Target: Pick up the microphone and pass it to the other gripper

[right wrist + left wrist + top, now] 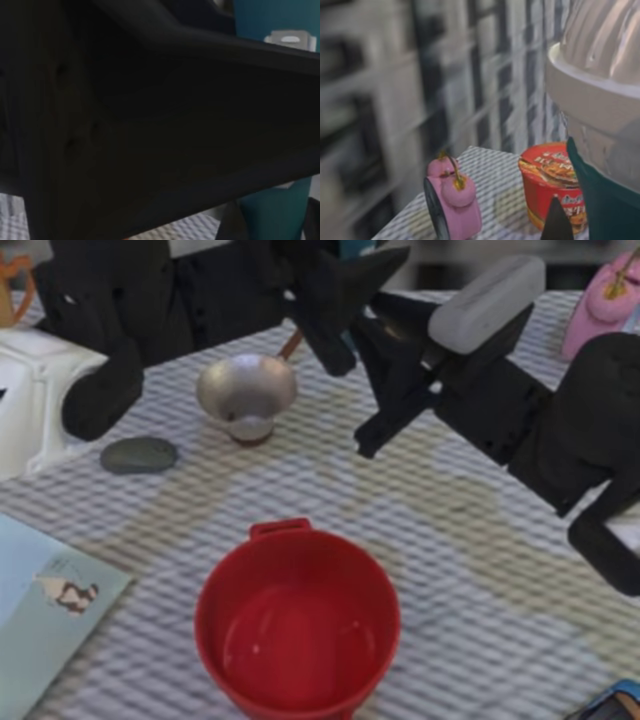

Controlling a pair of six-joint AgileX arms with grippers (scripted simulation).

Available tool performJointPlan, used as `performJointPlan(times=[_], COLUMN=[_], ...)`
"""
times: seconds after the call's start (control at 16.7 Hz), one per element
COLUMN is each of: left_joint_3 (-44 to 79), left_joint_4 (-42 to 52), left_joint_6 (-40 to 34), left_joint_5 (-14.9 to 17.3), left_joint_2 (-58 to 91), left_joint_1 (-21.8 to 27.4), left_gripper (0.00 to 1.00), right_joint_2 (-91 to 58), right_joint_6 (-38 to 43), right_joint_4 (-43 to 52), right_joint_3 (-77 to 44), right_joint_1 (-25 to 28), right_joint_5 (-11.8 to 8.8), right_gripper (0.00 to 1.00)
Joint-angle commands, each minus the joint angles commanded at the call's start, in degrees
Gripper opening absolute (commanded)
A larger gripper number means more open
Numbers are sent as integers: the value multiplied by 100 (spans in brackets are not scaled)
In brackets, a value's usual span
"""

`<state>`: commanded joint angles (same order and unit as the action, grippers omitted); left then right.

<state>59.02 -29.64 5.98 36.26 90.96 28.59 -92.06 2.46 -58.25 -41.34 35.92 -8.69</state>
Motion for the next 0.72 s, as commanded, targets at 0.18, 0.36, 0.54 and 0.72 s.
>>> performJointPlan(times=[0.18, 0.36, 0.54, 0.72], left_joint_3=[0, 0, 0, 0], left_joint_4=[0, 0, 0, 0], left_joint_6=[0, 0, 0, 0], left_joint_5=[0, 0, 0, 0], left_joint_2=[0, 0, 0, 0], left_joint_1=[0, 0, 0, 0], left_gripper=[0, 0, 0, 0], right_joint_2=[0, 0, 0, 0], right_joint_6=[0, 0, 0, 0], right_joint_4=[0, 0, 0, 0], right_joint_3=[0, 0, 0, 0], right_joint_1=[0, 0, 0, 0], right_joint_5=[0, 0, 0, 0], right_gripper=[0, 15, 38, 60])
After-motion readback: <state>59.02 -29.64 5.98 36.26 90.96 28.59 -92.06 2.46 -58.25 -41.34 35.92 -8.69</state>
